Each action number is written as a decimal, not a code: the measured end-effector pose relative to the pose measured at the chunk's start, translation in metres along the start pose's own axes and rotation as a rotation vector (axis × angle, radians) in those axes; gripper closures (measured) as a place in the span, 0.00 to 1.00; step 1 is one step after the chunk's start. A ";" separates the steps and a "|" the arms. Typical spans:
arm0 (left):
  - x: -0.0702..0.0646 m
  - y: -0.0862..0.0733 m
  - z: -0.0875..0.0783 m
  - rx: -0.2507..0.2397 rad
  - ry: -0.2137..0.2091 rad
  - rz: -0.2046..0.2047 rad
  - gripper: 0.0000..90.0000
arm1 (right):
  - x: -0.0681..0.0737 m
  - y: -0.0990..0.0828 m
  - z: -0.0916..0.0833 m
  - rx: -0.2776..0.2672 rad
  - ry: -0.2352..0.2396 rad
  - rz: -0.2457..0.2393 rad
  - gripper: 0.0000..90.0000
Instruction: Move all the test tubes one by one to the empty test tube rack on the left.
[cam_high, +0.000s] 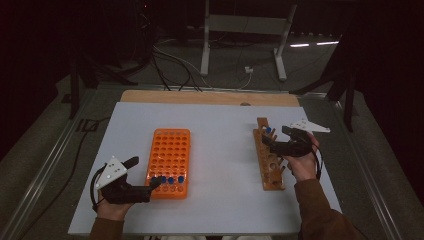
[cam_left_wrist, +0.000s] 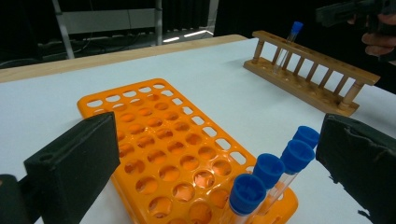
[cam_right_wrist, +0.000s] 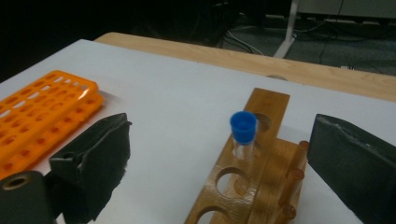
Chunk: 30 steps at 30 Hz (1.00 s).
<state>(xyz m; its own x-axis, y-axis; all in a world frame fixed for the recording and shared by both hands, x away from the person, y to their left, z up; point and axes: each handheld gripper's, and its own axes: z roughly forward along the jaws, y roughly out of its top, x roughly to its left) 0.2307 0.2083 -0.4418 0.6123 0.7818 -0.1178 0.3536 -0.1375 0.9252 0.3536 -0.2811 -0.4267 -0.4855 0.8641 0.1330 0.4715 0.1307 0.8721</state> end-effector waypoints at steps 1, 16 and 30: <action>0.000 0.000 0.000 0.001 0.000 0.000 0.01 | -0.001 0.000 0.002 0.006 -0.003 0.000 0.09; -0.001 -0.001 0.001 0.004 -0.002 -0.003 0.01 | -0.011 -0.002 0.026 0.063 -0.058 -0.005 0.33; -0.002 -0.002 0.002 0.013 -0.005 0.001 0.01 | -0.011 -0.001 0.037 0.087 -0.098 -0.046 0.66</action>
<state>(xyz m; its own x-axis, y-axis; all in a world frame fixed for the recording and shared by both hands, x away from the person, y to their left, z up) 0.2299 0.2054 -0.4443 0.6166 0.7783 -0.1184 0.3619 -0.1466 0.9206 0.3858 -0.2721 -0.4465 -0.4356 0.8991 0.0432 0.5149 0.2095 0.8313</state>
